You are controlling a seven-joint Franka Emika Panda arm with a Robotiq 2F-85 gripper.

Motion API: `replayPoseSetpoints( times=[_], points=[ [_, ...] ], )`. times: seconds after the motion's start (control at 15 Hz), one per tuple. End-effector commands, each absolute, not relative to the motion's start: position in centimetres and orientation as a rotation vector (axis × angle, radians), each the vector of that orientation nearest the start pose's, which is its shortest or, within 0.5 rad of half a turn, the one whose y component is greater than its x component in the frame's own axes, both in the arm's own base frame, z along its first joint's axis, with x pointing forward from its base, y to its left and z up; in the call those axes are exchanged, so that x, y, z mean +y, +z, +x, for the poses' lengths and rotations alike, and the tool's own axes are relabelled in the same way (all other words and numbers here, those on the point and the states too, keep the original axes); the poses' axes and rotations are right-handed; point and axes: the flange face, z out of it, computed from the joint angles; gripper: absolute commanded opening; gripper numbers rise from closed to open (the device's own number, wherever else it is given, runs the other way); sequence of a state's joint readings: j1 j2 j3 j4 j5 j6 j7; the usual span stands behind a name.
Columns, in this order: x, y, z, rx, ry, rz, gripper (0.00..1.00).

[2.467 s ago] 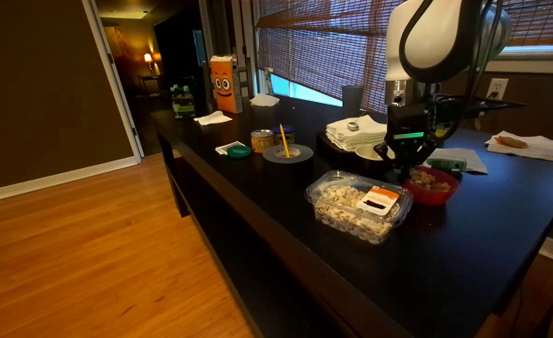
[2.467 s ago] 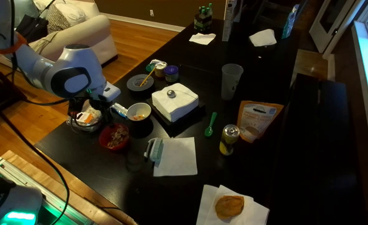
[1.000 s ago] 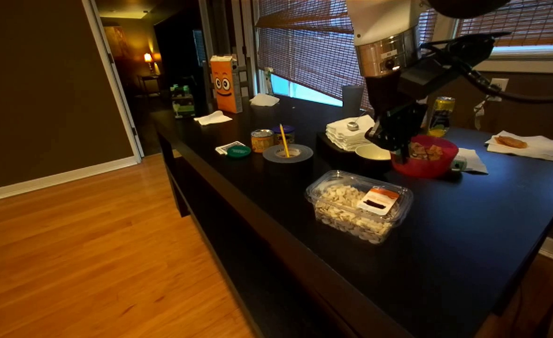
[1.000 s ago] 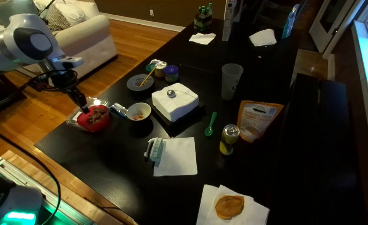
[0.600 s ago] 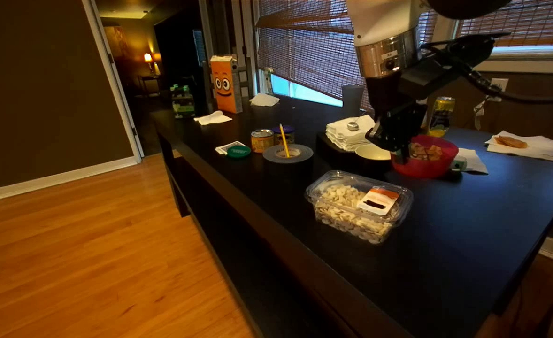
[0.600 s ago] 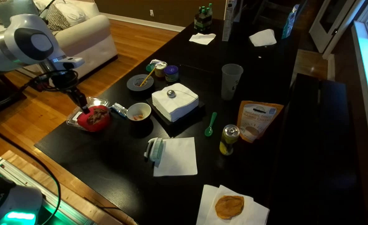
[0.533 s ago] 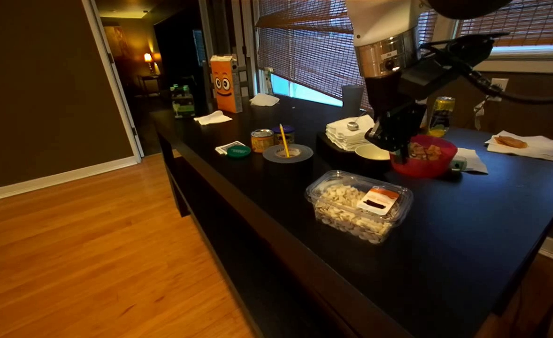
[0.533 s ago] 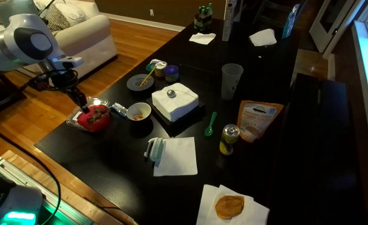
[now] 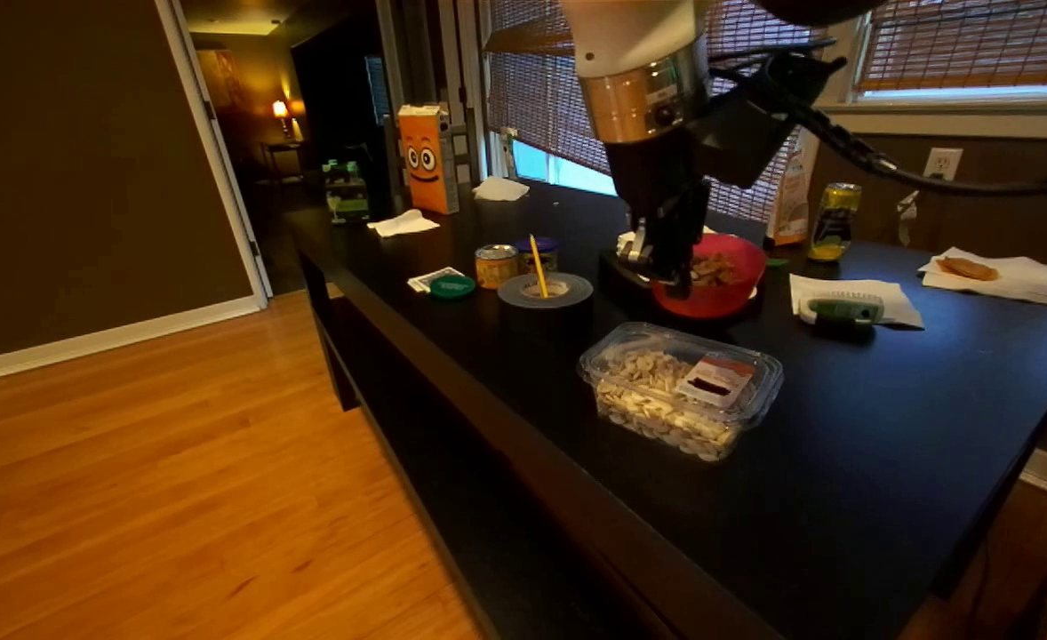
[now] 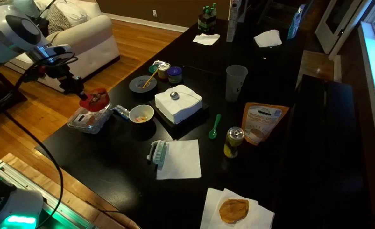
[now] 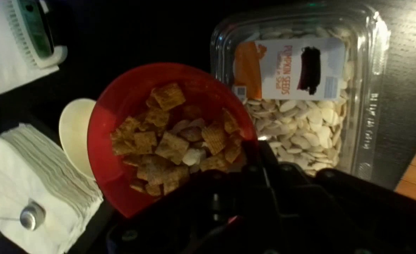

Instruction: Move the pink bowl to the left

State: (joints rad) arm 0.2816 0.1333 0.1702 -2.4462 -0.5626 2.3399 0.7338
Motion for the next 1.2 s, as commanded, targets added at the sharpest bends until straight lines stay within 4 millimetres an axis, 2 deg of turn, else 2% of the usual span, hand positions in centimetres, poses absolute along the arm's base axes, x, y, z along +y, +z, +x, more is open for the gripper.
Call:
replayPoseSetpoints(
  times=[0.0,0.27,0.47,0.8,1.13],
  points=[
    [22.7,24.3,44.5,-0.583,-0.044,-3.540,0.01],
    [25.2,24.4,47.0,-0.857,-0.056,-3.432,0.01],
    [25.9,23.6,48.8,-0.991,-0.060,-3.366,0.01],
    [26.1,21.5,51.2,-1.114,-0.085,-3.270,0.01],
    [25.1,18.9,53.0,-1.138,-0.073,-3.235,0.01]
  ],
)
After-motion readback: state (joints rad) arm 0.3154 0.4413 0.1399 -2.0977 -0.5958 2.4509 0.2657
